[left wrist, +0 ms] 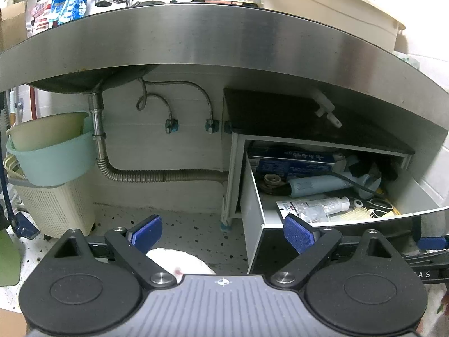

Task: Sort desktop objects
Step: 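Push the black drawer front inward with the right gripper to close it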

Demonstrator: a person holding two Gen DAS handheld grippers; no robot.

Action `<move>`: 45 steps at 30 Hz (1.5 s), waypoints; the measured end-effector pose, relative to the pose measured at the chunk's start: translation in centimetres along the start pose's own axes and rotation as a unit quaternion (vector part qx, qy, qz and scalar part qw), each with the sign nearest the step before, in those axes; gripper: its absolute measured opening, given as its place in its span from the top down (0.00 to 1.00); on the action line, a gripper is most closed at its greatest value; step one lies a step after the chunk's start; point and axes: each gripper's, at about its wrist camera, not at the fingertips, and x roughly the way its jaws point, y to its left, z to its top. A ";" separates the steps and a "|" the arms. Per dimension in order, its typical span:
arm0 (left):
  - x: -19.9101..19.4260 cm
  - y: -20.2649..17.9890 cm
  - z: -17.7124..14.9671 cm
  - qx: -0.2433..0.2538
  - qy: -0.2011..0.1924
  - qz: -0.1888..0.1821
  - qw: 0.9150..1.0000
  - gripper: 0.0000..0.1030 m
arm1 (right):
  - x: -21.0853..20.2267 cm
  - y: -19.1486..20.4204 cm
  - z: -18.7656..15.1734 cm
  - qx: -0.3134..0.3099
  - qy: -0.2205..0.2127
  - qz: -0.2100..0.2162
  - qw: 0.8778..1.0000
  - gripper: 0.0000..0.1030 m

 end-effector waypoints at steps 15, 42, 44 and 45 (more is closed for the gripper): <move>-0.2 0.3 0.0 -0.012 -0.006 -0.004 1.000 0.09 | 0.5 0.2 0.3 0.003 0.010 -0.001 1.000 0.01; -1.4 1.1 -0.5 -0.025 -0.010 -0.016 0.999 0.09 | 1.5 0.2 0.8 0.014 0.019 0.006 1.000 0.01; -1.5 1.1 -0.6 -0.028 -0.009 -0.017 0.999 0.09 | 1.5 0.3 0.8 0.014 0.020 0.006 1.000 0.01; -1.6 1.1 -0.6 -0.029 -0.009 -0.017 0.999 0.09 | 1.6 0.3 0.8 0.014 0.021 0.006 1.000 0.01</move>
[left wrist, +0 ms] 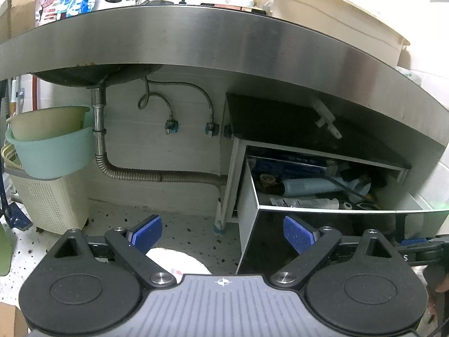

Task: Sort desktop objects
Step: 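Push the black drawer front inward with the right gripper to close it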

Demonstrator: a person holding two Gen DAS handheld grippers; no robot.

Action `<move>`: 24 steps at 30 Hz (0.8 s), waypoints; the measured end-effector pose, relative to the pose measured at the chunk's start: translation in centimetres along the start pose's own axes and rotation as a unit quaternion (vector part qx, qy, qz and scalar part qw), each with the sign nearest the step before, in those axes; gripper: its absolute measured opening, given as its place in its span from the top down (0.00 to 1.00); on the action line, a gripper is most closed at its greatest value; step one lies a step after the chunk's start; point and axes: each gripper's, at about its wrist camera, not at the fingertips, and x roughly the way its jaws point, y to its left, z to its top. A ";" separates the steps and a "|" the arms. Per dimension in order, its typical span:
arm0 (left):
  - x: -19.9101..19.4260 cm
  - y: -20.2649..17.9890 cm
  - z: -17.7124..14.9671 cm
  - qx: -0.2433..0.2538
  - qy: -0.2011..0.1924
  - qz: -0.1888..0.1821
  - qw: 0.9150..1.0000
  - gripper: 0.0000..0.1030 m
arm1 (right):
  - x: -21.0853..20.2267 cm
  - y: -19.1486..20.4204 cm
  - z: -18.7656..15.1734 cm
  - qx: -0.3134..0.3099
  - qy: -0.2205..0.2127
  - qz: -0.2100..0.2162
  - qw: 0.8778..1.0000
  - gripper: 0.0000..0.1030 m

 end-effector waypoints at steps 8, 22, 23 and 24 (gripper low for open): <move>-0.4 -0.4 -0.2 0.002 0.001 -0.001 1.000 0.09 | 0.2 0.1 0.0 0.000 0.003 0.000 1.000 0.01; -1.2 -1.3 -0.6 0.015 0.001 0.003 1.000 0.09 | -0.1 0.3 -0.1 0.000 0.004 0.000 1.000 0.01; -1.2 -1.4 -0.7 0.016 0.002 0.003 1.000 0.09 | -0.1 0.3 -0.2 0.000 0.004 0.000 1.000 0.01; -1.3 -1.4 -0.7 0.015 0.002 0.003 1.000 0.09 | -0.1 0.3 -0.2 0.001 0.005 0.000 1.000 0.01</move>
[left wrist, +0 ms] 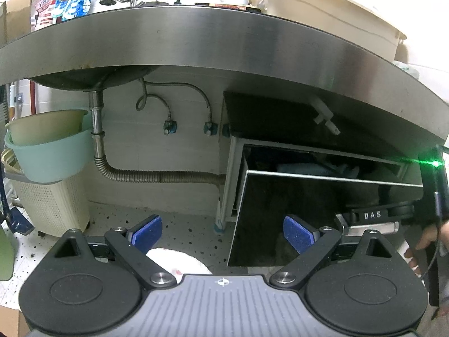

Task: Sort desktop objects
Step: 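Push the black drawer front inward with the right gripper to close it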

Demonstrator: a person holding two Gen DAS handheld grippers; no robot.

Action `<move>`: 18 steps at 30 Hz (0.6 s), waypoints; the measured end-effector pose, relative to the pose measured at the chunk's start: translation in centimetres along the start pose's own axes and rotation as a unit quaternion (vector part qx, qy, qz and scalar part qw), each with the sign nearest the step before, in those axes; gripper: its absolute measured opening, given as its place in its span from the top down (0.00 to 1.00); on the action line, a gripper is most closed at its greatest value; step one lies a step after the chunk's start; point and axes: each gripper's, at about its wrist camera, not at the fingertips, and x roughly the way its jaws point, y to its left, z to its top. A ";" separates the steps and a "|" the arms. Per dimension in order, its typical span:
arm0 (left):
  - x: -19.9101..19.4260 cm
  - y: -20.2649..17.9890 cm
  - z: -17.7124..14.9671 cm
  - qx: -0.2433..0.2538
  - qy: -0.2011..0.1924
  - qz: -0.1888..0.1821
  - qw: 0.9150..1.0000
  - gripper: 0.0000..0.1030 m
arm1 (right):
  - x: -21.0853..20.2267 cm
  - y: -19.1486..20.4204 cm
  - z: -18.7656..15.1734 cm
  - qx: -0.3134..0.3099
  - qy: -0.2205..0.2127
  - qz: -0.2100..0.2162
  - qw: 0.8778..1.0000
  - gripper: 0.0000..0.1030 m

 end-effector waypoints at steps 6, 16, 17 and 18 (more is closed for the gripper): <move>-0.2 -0.3 0.0 -0.001 0.002 0.000 1.000 0.09 | -0.3 0.1 -0.1 0.002 0.002 0.000 1.000 0.01; 0.3 -0.3 0.2 0.003 0.004 -0.004 1.000 0.09 | -0.5 0.1 0.0 0.002 0.002 0.000 1.000 0.01; 0.3 -0.3 0.2 0.002 0.005 -0.004 1.000 0.09 | -0.5 0.1 0.0 0.002 0.003 0.000 1.000 0.01; 0.4 -0.3 0.2 0.002 0.005 -0.004 1.000 0.09 | -0.5 0.1 0.1 0.002 0.005 0.001 1.000 0.01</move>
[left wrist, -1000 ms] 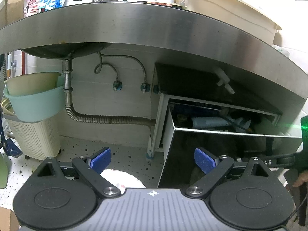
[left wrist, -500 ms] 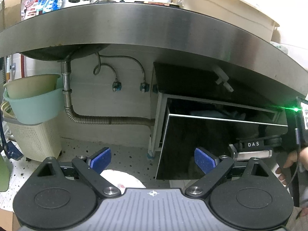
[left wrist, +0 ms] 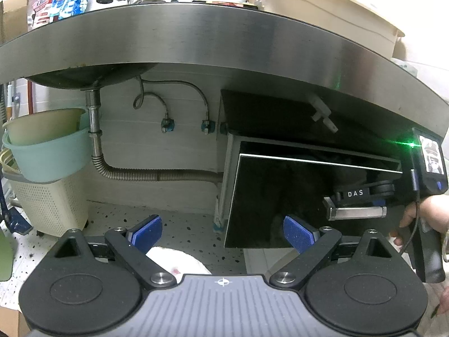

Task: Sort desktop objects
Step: 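Push the black drawer front inward with the right gripper to close it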

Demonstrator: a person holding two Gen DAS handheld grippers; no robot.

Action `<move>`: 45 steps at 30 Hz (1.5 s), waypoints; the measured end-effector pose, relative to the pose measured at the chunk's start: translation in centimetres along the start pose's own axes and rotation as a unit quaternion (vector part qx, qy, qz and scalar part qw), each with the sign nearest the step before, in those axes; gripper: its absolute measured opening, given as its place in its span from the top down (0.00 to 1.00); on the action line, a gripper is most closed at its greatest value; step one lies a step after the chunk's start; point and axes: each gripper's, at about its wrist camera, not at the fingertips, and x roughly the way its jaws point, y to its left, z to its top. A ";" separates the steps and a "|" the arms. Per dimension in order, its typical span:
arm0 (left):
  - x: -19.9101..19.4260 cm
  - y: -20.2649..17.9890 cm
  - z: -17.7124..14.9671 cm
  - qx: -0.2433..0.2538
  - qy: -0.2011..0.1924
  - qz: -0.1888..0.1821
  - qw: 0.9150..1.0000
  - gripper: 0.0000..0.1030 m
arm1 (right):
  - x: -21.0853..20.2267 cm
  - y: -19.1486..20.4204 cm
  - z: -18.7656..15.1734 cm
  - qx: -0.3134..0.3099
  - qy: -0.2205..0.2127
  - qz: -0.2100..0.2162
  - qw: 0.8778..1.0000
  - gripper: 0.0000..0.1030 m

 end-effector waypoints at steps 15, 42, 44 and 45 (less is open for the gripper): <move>0.4 0.1 0.1 0.000 0.005 -0.002 1.000 0.09 | -0.3 0.2 -0.1 0.000 0.002 0.001 1.000 0.01; 0.8 0.1 0.2 0.006 0.012 -0.001 1.000 0.09 | 1.7 0.1 1.5 0.000 -0.002 0.002 1.000 0.01; 0.9 0.1 0.2 0.005 0.013 -0.001 1.000 0.09 | 2.0 0.0 1.7 0.000 -0.003 0.002 1.000 0.01; 0.9 0.2 0.2 0.005 0.014 -0.001 1.000 0.09 | 2.1 0.1 1.8 0.000 -0.003 0.002 1.000 0.01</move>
